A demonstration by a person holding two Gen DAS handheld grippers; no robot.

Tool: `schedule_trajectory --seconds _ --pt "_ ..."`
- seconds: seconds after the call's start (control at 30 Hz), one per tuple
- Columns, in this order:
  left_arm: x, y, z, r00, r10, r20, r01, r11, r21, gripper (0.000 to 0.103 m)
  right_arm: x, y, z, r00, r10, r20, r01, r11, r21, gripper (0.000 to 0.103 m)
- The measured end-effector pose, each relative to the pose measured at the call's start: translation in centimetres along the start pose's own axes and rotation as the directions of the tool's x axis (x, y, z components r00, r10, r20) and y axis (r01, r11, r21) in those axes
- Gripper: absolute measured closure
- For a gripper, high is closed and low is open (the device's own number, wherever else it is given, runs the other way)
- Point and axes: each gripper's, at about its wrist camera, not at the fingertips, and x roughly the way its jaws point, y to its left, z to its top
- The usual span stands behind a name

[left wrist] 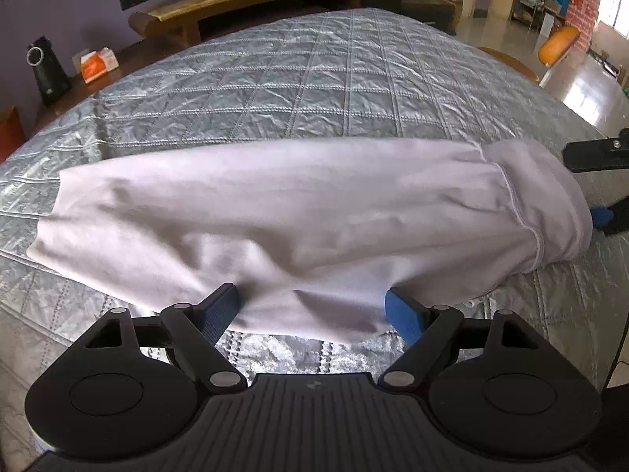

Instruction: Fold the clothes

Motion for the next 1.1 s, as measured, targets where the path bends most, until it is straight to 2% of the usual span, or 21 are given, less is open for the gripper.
schedule_trajectory --seconds 0.33,0.37,0.4,0.47,0.5,0.53,0.57,0.8,1.1 --pt "0.2 -0.1 -0.2 1.0 -0.004 -0.006 0.004 1.0 0.003 0.015 0.7 0.1 0.8 0.998 0.058 -0.029 -0.061 0.992 -0.108 0.001" --pt "0.2 -0.1 -0.2 1.0 -0.004 -0.005 0.004 1.0 0.004 0.015 0.8 0.5 0.9 0.999 0.045 -0.031 -0.048 0.989 -0.136 0.005" --pt "0.2 -0.1 -0.2 1.0 -0.004 -0.005 0.004 1.0 0.004 0.015 1.0 1.1 0.8 1.0 0.011 -0.026 -0.016 0.984 -0.179 0.012" --pt "0.2 -0.1 -0.3 1.0 -0.004 -0.004 0.004 1.0 0.006 0.014 1.1 1.8 0.8 0.999 -0.053 -0.01 0.049 0.969 -0.24 0.044" --pt "0.3 -0.1 -0.3 1.0 -0.005 -0.004 0.005 1.0 0.006 0.014 1.0 1.5 0.9 0.998 -0.061 0.0 0.059 0.972 -0.229 0.052" --pt "0.3 -0.1 -0.3 1.0 -0.007 -0.003 0.007 1.0 0.006 0.014 1.0 0.8 1.1 0.998 -0.061 0.003 0.061 0.978 -0.198 0.074" --pt "0.3 -0.1 -0.3 1.0 -0.009 -0.003 0.009 1.0 0.007 0.014 1.0 0.1 1.3 0.998 -0.059 0.006 0.059 0.984 -0.169 0.086" --pt "0.3 0.0 -0.3 1.0 -0.014 -0.003 0.014 1.0 0.007 0.013 0.7 -1.2 1.2 0.999 0.019 0.028 -0.018 0.999 -0.041 0.092" --pt "0.2 0.2 -0.1 0.999 -0.026 -0.022 0.026 1.0 0.001 0.013 -0.3 4.3 2.2 0.998 -0.041 0.046 0.048 0.985 -0.166 0.093"
